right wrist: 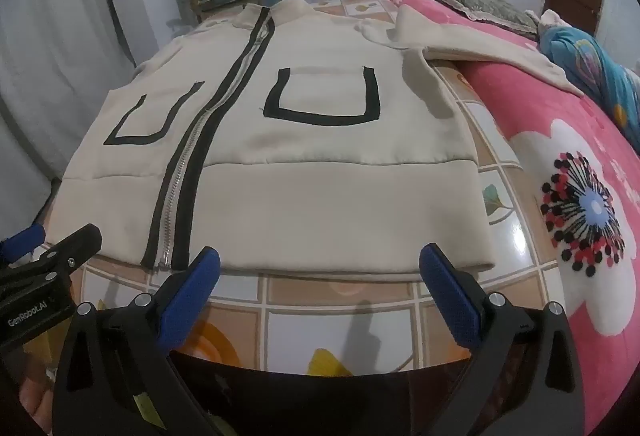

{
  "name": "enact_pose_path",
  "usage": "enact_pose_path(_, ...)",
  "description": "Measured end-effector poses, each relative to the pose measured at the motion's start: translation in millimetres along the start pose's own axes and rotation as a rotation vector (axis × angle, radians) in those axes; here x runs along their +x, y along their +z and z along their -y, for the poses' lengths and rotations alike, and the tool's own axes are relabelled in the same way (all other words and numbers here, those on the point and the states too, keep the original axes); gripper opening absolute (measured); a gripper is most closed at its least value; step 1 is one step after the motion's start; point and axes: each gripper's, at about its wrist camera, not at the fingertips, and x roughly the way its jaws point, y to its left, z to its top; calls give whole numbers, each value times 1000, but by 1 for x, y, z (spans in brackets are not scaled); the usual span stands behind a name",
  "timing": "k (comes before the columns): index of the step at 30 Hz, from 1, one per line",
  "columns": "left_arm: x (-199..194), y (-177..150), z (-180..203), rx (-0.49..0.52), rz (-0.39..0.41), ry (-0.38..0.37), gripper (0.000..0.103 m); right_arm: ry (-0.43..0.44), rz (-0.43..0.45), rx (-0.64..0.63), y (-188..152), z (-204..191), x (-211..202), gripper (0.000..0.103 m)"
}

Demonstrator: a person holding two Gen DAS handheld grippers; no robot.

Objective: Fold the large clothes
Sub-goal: 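Move both open grippers toward the hem of the cream jacket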

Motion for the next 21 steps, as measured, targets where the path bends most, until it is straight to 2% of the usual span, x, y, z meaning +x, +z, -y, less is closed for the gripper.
enact_pose_path(9,-3,1,5,-6,23,5,95,3,-4,-4,-2,1,-2,97)
enact_pose_path(21,-2,-1,2,-8,5,-12,95,-7,-11,-20,-2,-4,-3,97)
